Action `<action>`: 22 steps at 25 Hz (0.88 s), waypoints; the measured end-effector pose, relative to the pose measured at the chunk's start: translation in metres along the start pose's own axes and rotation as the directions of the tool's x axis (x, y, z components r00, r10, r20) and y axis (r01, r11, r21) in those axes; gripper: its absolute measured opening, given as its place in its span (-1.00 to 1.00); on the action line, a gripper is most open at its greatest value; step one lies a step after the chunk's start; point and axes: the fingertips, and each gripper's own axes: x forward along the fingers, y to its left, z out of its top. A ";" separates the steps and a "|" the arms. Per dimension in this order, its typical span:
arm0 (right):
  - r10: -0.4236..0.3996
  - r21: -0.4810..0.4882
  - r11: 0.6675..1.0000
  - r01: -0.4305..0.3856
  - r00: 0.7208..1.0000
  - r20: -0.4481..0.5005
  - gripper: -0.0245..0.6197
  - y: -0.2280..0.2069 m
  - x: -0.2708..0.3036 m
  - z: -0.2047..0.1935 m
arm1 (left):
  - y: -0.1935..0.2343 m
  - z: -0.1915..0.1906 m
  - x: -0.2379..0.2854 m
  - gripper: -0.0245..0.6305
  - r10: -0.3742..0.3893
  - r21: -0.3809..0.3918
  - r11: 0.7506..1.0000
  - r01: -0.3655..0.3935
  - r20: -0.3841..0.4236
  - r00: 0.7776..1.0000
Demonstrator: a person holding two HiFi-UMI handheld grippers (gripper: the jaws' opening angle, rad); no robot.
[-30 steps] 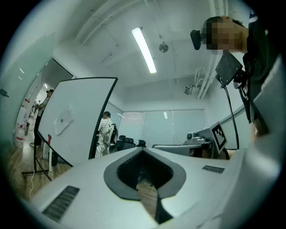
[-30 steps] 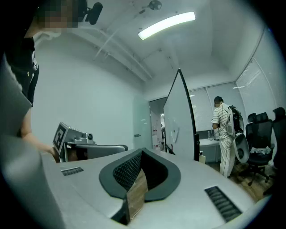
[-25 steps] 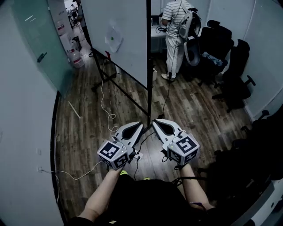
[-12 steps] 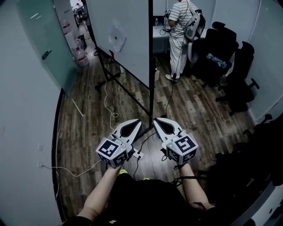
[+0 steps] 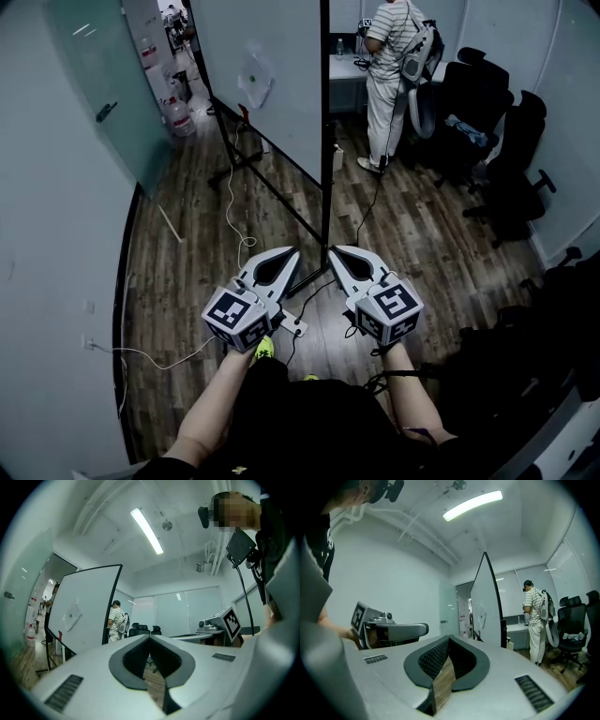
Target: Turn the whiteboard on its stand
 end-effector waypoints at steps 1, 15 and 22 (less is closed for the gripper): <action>0.000 -0.001 1.000 0.000 1.000 -0.001 -0.93 -0.001 0.001 0.000 | 0.002 0.001 0.000 -0.90 0.002 0.002 1.000 -0.002 0.002 1.000; -0.035 -0.036 0.999 0.034 0.999 -0.010 -0.92 -0.007 0.030 0.007 | 0.039 0.020 0.010 -0.90 -0.013 0.050 0.999 0.012 0.025 1.000; -0.052 -0.054 0.997 0.051 0.998 -0.030 -0.91 -0.012 0.064 0.004 | 0.069 0.021 0.018 -0.90 -0.022 0.049 0.999 0.020 0.028 0.999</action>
